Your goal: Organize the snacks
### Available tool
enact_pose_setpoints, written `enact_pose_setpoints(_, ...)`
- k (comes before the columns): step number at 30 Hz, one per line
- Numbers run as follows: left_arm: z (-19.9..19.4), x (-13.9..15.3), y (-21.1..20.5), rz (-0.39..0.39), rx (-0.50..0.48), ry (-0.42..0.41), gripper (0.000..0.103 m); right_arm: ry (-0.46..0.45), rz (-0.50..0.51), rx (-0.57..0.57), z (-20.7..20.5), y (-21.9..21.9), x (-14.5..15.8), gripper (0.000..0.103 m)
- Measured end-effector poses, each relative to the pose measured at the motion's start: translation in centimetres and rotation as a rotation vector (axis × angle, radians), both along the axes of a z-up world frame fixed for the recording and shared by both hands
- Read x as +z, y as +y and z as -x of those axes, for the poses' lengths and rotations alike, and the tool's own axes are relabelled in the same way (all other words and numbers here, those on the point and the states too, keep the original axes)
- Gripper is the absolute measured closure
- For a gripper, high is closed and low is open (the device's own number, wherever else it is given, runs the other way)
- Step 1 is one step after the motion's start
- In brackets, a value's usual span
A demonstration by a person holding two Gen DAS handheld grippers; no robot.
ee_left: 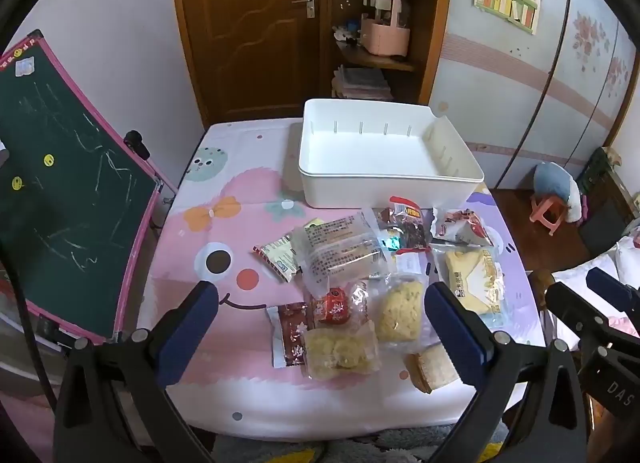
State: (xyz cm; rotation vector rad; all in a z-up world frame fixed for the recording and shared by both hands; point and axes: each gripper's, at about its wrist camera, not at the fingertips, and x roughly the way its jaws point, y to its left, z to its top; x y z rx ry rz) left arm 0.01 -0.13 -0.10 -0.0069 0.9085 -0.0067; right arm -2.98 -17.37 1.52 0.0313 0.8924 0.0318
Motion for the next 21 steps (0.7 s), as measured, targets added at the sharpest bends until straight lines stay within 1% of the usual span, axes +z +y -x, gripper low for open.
enact_pose_setpoints(4,0.3,-0.1,-0.6,-0.001,-0.02,0.003,0.0,-0.004,0.013,-0.004,-0.2,0.1,0.0,0.028)
enact_pose_setpoints(5,-0.1,-0.5,-0.5,0.01,-0.004,0.005,0.0,0.0,0.008,-0.002,-0.2,0.4,-0.3,0.028)
enact_pose_setpoints(8,0.1,-0.4,-0.8,0.011,-0.009,-0.008,0.0,0.003,0.004,0.0,-0.3,0.5,-0.5,0.028)
enact_pose_setpoints(9,0.4,-0.5,-0.5,0.018,-0.009,-0.016,0.0,0.005,0.003,0.001,-0.3,0.6,-0.5,0.028)
enact_pose_setpoints(10,0.1,-0.5,0.0,0.021,-0.01,-0.006,0.0,0.005,0.003,0.002,0.0,1.0,-0.5,0.028)
enact_pose_setpoints(12,0.2,-0.7,0.1,0.027,-0.009,-0.007,0.0,0.012,0.002,0.008,-0.1,1.2,-1.0,0.028)
enact_pose_setpoints(13,0.3,-0.7,0.1,0.029,-0.009,-0.006,0.0,0.022,0.0,0.016,-0.7,0.9,-0.8,0.028)
enact_pose_setpoints(21,0.1,-0.6,0.4,0.027,-0.012,-0.001,0.001,0.027,-0.001,0.023,-0.7,1.1,-0.7,0.028)
